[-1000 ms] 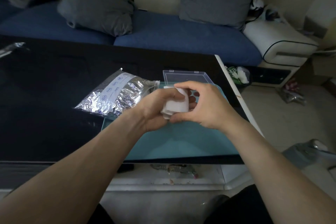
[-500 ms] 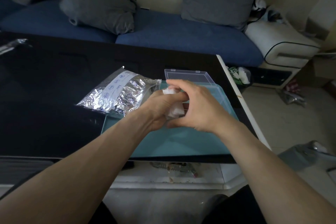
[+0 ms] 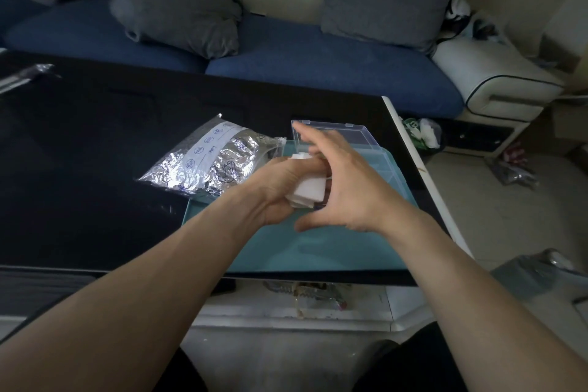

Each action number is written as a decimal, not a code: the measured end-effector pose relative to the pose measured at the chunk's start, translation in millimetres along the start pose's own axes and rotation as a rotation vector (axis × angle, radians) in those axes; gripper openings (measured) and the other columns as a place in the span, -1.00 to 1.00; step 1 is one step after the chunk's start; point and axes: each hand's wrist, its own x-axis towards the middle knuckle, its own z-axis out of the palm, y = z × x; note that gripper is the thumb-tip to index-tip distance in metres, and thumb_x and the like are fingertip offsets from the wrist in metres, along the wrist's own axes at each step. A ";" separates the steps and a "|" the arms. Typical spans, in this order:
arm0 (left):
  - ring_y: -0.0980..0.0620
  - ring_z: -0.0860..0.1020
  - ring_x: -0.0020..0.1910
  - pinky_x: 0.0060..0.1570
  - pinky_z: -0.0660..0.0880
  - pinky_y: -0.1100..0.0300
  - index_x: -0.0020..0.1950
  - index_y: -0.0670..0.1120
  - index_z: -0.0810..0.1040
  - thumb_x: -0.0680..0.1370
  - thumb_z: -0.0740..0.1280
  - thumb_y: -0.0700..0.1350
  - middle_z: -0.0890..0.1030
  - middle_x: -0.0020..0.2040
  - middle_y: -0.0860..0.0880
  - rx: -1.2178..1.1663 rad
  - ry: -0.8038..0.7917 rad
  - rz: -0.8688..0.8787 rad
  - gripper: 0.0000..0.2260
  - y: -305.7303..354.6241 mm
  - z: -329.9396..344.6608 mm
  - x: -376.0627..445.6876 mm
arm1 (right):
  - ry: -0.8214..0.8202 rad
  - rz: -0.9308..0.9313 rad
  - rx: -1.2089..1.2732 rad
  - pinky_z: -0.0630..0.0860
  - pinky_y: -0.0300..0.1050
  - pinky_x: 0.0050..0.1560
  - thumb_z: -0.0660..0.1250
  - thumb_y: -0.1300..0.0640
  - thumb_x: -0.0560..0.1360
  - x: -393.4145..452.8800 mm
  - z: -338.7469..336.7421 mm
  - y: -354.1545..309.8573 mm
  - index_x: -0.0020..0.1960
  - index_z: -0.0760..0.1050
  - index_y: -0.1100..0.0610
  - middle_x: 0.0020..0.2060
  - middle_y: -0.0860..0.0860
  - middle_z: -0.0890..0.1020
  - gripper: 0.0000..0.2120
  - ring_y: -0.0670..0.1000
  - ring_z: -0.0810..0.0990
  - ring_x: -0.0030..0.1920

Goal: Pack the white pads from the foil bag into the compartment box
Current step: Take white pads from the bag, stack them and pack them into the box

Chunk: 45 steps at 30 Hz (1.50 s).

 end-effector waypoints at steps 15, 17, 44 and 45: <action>-0.20 0.60 -0.09 -0.30 0.58 0.09 0.06 -0.23 0.57 0.44 0.40 -0.33 0.56 -0.06 -0.27 0.027 -0.009 0.076 -0.80 -1.3 -0.1 1.6 | -0.014 -0.042 0.092 0.52 -0.15 0.25 0.70 0.22 0.16 -1.7 -4.4 1.2 0.59 0.19 -0.09 0.26 -0.24 0.57 0.14 -0.21 0.53 0.26; -0.15 0.61 -0.20 -0.35 0.58 0.11 -0.03 -0.24 0.56 0.46 0.41 -0.33 0.57 -0.15 -0.26 0.026 0.017 0.086 -0.89 -0.6 1.2 -0.7 | -0.037 -0.026 0.077 0.51 -0.13 0.26 0.73 0.15 0.14 -1.7 -4.1 -0.9 0.60 0.14 -0.13 0.30 -0.22 0.53 0.20 -0.19 0.50 0.29; -0.01 0.63 0.00 0.08 0.62 0.04 0.24 -0.08 0.57 0.57 0.26 0.08 0.64 0.04 -0.09 0.033 -0.226 -0.087 -0.66 3.1 4.9 -5.6 | 0.193 0.096 0.446 0.58 -0.26 0.06 0.70 0.14 0.11 -6.7 -11.3 21.6 0.45 0.40 0.08 0.07 -0.10 0.64 -0.04 -0.18 0.63 0.11; 0.01 0.64 -0.04 0.03 0.63 0.07 0.23 -0.06 0.55 0.56 0.25 0.09 0.65 0.01 -0.07 0.042 -0.232 -0.088 -0.66 1.5 6.1 -5.0 | 0.154 0.096 0.419 0.59 -0.25 0.08 0.71 0.14 0.11 -7.6 -11.5 20.8 0.47 0.38 0.07 0.08 -0.11 0.64 -0.01 -0.18 0.63 0.14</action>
